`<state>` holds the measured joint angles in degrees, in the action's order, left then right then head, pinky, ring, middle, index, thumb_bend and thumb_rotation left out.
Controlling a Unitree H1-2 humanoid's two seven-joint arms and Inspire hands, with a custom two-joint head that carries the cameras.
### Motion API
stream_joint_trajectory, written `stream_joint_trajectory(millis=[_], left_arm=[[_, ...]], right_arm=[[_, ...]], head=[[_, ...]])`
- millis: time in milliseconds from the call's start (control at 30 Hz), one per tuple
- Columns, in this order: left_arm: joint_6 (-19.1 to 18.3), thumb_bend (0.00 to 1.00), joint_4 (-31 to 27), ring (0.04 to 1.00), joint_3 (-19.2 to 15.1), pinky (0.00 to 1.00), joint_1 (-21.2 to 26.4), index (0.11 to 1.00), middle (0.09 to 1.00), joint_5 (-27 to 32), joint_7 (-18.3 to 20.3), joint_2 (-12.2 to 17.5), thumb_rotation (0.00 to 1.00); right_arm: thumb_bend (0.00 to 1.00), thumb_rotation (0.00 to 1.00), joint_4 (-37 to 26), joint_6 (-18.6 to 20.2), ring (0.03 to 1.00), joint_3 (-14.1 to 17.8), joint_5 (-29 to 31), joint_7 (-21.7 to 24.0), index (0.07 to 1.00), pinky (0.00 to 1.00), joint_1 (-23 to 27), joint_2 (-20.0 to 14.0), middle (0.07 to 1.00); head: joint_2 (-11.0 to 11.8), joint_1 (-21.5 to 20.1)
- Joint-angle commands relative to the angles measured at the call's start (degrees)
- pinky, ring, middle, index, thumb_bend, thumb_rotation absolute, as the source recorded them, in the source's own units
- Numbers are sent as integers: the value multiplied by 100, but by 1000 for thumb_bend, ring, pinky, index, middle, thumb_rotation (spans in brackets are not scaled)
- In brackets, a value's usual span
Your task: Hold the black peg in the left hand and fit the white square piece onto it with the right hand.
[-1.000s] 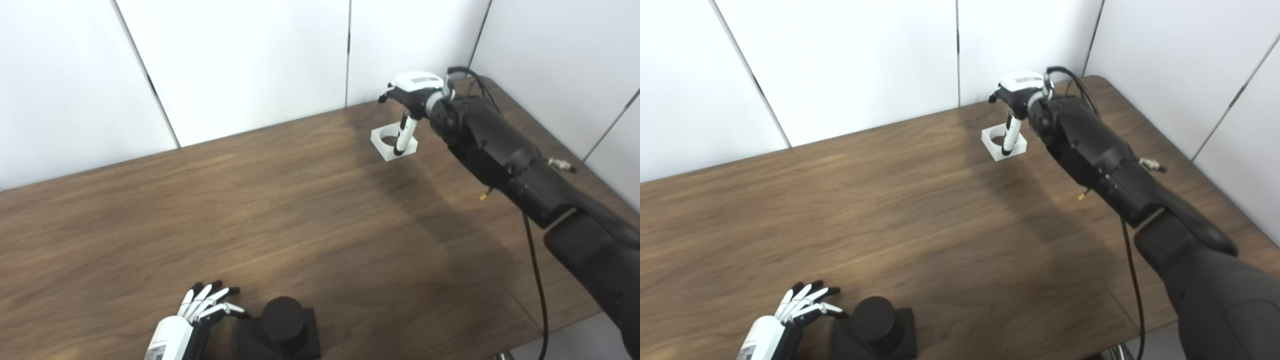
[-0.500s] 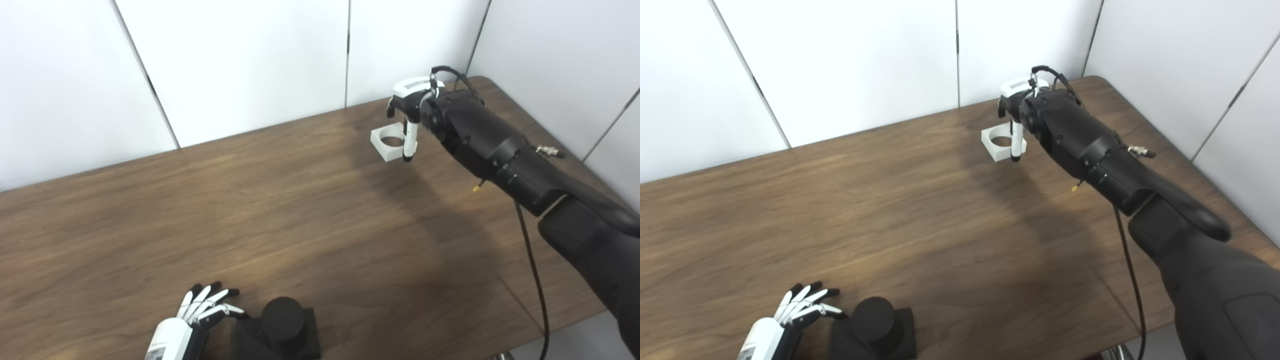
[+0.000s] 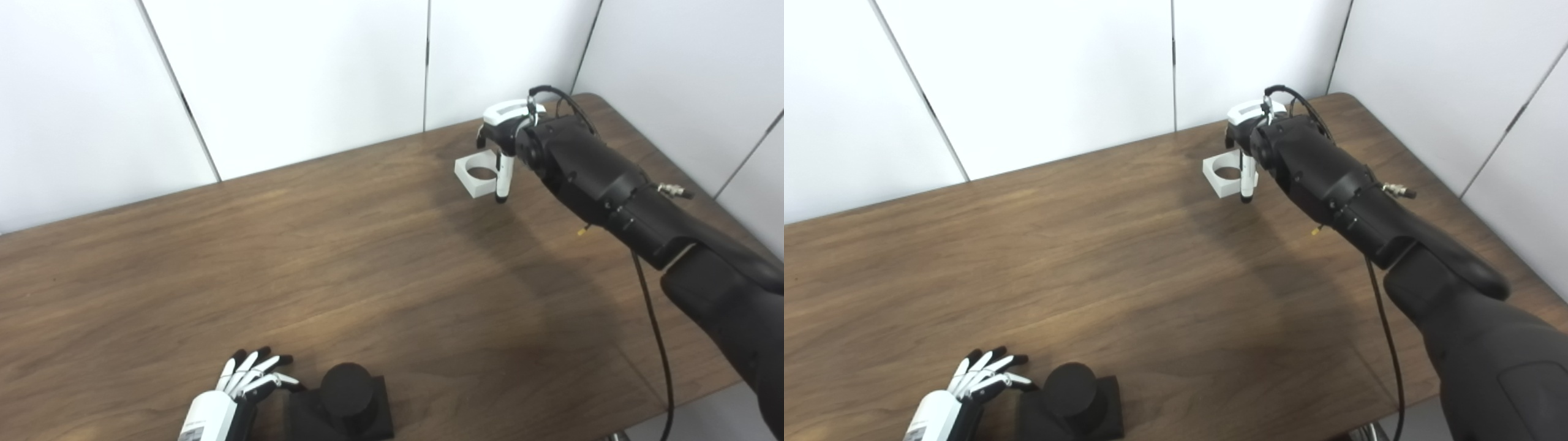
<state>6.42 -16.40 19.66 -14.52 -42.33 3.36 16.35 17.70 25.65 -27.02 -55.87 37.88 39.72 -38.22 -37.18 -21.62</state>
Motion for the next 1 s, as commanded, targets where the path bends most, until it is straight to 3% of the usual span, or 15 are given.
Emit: stream_joint_trajectory(millis=[0, 967], left_arm=[[-246, 521, 50, 921, 18, 1000, -161, 485, 828, -233, 268, 92, 47], [-384, 520, -172, 923, 28, 1000, -215, 485, 827, -277, 398, 61, 46]], right_arm=[[898, 187, -128, -13, 1000, 79, -116, -112, 827, 1000, 223, -100, 985], [851, 173, -137, -213, 996, 358, 135, -568, 749, 949, -26, 61, 931]], head=[[-5, -4], [-97, 74]])
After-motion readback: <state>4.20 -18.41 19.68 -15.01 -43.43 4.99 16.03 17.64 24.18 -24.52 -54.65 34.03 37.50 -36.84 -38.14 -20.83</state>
